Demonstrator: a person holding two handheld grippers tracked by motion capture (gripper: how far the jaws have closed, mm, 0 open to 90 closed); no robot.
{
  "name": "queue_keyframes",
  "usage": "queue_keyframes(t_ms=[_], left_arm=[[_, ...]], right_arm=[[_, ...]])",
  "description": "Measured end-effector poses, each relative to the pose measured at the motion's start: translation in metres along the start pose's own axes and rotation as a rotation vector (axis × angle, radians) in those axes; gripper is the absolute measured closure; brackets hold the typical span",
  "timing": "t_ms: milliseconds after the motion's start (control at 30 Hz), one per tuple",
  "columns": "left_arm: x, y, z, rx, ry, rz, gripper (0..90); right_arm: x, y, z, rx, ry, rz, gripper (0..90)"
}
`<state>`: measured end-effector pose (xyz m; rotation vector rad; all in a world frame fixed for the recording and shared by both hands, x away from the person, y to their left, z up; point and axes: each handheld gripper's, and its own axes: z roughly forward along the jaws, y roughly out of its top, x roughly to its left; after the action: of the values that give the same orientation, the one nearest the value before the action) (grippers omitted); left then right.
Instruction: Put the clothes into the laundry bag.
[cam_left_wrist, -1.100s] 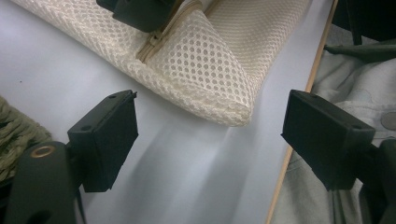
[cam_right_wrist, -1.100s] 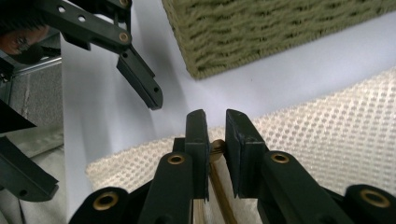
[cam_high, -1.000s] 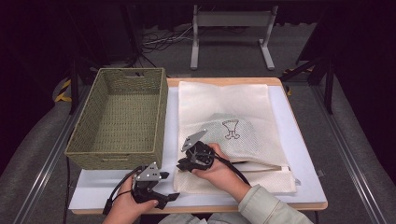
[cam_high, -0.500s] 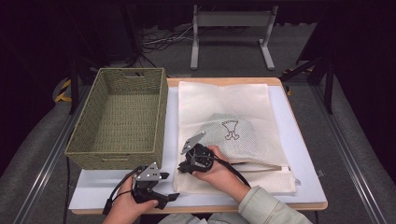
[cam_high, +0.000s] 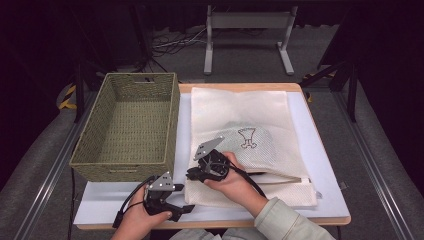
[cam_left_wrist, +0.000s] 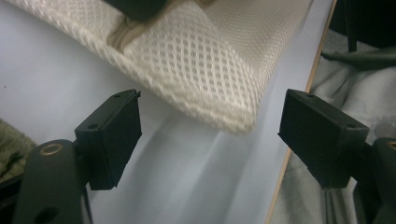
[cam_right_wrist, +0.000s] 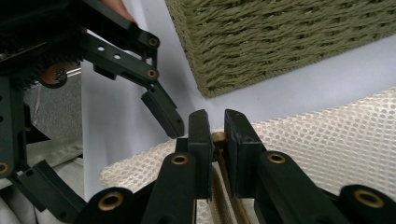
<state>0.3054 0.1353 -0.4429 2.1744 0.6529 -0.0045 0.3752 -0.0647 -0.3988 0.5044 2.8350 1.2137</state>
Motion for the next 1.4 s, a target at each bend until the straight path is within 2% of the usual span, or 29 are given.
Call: queue_keyframes(t_ms=[100,233,367,433,533,633,667,700,1000,1067,1400], left_arm=[[0.003,0.003,0.001,0.002,-0.005,-0.022,23.7],[0.006,0.006,0.004,0.006,-0.017,-0.07,32.4],[0.007,0.009,0.008,0.014,-0.024,-0.085,37.3],[0.007,0.012,0.011,0.024,-0.017,-0.076,43.1],[0.007,0.016,0.012,0.037,-0.009,-0.074,59.3],[0.008,0.016,0.01,0.045,-0.013,-0.115,69.9],[0.008,0.016,0.01,0.045,-0.013,-0.115,73.4],[0.01,0.015,0.01,0.051,-0.02,-0.138,76.9],[0.008,0.015,0.007,0.056,0.001,-0.154,84.5],[0.007,0.014,0.006,0.062,0.013,-0.148,85.2],[0.007,0.013,0.005,0.059,0.013,-0.163,86.2]], right_arm=[[0.002,0.0,0.001,-0.001,0.0,-0.006,81.3],[0.002,0.001,-0.001,-0.012,0.005,0.0,81.3],[0.002,0.001,-0.003,-0.017,0.005,-0.005,81.3],[0.002,0.0,-0.006,-0.022,0.006,-0.006,81.3],[0.003,-0.001,-0.008,-0.025,0.008,-0.007,81.3],[0.002,-0.001,-0.009,-0.026,0.014,-0.008,81.3],[0.002,-0.001,-0.009,-0.026,0.014,-0.008,81.3],[0.002,-0.002,-0.01,-0.026,0.018,-0.009,81.3],[0.003,-0.002,-0.01,-0.022,0.019,-0.014,81.2],[0.003,-0.003,-0.012,-0.02,0.017,-0.017,81.2],[0.005,-0.006,-0.019,0.005,0.014,-0.036,81.2]])
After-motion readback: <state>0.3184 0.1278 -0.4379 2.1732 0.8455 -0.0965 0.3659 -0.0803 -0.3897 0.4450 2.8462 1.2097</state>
